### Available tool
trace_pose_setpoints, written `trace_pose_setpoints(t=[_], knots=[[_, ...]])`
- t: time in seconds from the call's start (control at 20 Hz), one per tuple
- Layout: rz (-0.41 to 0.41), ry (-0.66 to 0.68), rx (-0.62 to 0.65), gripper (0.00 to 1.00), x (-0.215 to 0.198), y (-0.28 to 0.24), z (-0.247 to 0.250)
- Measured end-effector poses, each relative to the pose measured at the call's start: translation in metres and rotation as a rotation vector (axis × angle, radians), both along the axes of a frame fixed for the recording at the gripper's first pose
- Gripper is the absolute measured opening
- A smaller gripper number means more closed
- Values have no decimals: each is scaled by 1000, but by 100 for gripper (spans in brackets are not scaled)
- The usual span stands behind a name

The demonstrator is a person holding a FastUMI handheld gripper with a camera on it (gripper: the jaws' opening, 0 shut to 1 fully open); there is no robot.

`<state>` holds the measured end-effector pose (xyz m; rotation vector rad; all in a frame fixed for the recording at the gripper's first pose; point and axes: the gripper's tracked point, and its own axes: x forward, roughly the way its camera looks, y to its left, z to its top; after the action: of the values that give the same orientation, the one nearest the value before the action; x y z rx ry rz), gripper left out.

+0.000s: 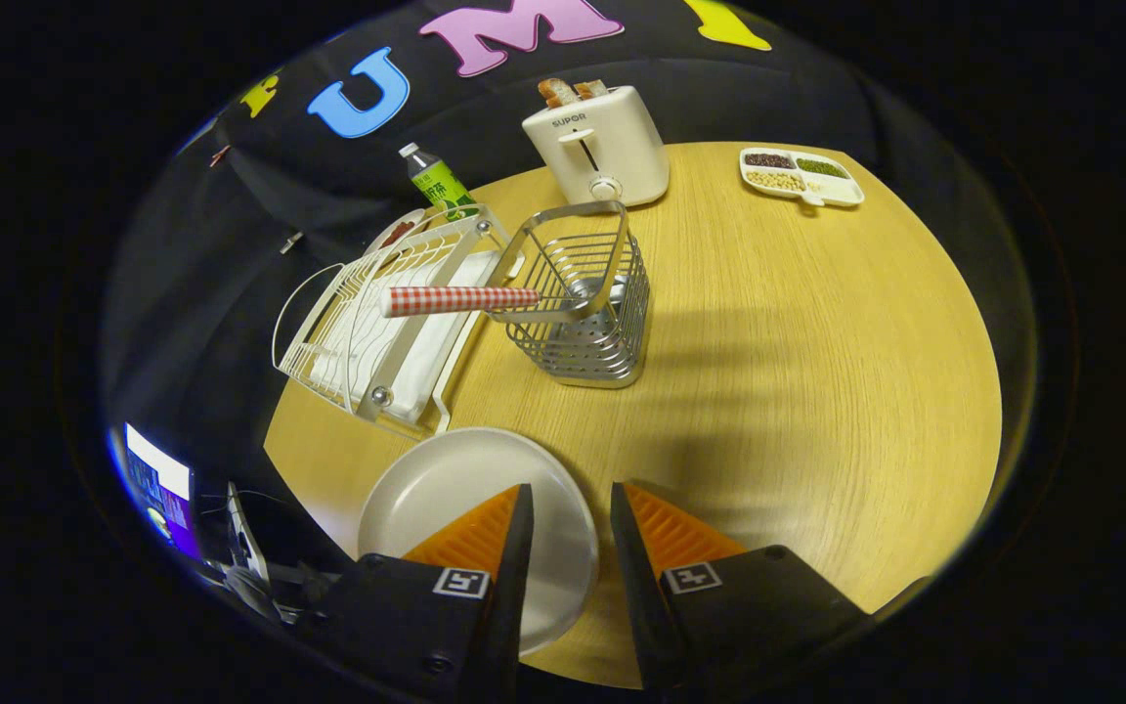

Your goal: Take the plate from the dish rack, then take the spoon from the basket and place it into the plate.

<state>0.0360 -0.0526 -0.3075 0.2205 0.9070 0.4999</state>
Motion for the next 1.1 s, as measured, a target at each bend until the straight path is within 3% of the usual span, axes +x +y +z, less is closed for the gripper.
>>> trace_pose_setpoints(t=[0.05, 0.1, 0.15, 0.2, 0.45, 0.75, 1.1], knots=[[-2, -38, -17, 56, 3, -4, 4], [-7, -84, -27, 80, 6, -7, 11], [-8, -133, -30, 93, 9, -8, 21], [-5, -184, -32, 99, 12, -9, 31], [47, -411, -48, 99, 25, 3, 79], [139, -528, -65, 99, 46, 42, 92], [98, -577, -123, 99, 90, 58, 71]])
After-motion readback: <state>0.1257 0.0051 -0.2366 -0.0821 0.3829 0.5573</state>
